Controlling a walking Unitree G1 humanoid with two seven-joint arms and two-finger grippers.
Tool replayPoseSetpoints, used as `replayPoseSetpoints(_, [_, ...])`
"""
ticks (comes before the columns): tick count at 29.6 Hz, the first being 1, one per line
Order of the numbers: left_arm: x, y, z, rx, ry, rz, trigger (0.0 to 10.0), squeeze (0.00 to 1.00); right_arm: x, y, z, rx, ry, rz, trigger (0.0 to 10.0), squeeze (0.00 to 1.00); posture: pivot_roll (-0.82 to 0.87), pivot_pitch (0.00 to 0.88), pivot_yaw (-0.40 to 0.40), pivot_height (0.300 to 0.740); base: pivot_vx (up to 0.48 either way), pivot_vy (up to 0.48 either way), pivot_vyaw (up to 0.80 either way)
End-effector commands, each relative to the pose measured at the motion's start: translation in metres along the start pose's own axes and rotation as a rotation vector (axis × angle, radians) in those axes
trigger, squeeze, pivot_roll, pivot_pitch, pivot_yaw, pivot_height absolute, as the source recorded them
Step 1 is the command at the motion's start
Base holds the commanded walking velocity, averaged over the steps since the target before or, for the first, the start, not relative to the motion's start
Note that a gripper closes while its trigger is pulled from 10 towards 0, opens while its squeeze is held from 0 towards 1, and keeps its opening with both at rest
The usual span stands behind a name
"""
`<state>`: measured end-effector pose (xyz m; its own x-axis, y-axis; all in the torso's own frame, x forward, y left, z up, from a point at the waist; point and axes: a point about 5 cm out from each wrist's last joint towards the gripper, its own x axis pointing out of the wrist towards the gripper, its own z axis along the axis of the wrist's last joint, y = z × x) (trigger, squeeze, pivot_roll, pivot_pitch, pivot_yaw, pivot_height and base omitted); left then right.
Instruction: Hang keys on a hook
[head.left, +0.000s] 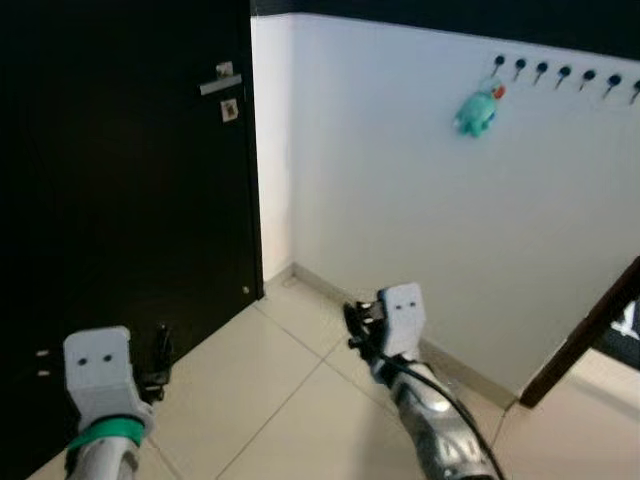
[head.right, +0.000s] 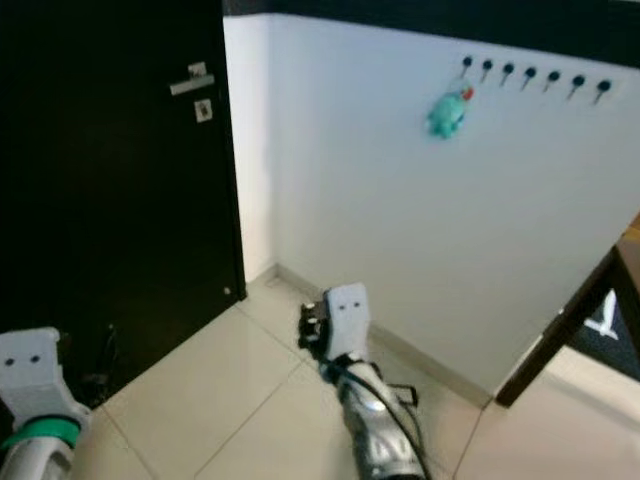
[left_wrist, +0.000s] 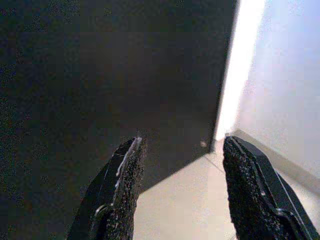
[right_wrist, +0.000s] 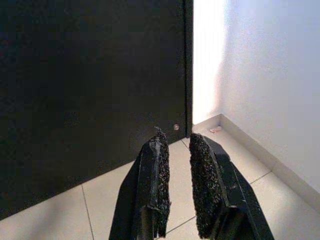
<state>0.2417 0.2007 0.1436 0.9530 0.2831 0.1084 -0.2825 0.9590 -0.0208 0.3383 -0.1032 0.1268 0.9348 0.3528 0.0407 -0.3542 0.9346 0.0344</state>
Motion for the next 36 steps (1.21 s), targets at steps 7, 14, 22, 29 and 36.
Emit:
replayPoseSetpoints(7, [-0.003,0.000,0.004,0.064,-0.019,-0.013,10.0,0.00,-0.001,0.000,-0.003,0.013,0.008,-0.010,10.0,0.00,-0.10,0.011,0.051,0.740,0.000,-0.480,0.00])
replayPoseSetpoints(14, [-0.002,-0.001,0.005,0.071,-0.020,-0.030,10.0,0.00,-0.002,-0.002,-0.003,0.017,0.007,-0.024,10.0,0.00,-0.10,0.013,0.063,0.740,0.000,-0.480,0.00])
replayPoseSetpoints(22, [0.000,0.000,0.001,-0.001,0.019,-0.020,10.0,0.00,-0.003,-0.003,-0.004,0.020,0.006,-0.034,10.0,0.00,-0.10,0.013,0.071,0.740,0.000,-0.360,0.00])
replayPoseSetpoints(29, [0.002,0.008,0.001,0.041,0.017,0.003,10.0,0.00,-0.003,-0.004,-0.004,0.023,0.006,-0.036,10.0,0.00,-0.10,0.013,0.070,0.740,0.000,0.000,0.00])
replayPoseSetpoints(36, [0.002,0.012,0.001,0.056,0.016,0.010,10.0,0.00,-0.002,-0.003,-0.004,0.026,0.007,-0.034,10.0,0.00,-0.10,0.013,0.070,0.740,0.000,0.000,0.00])
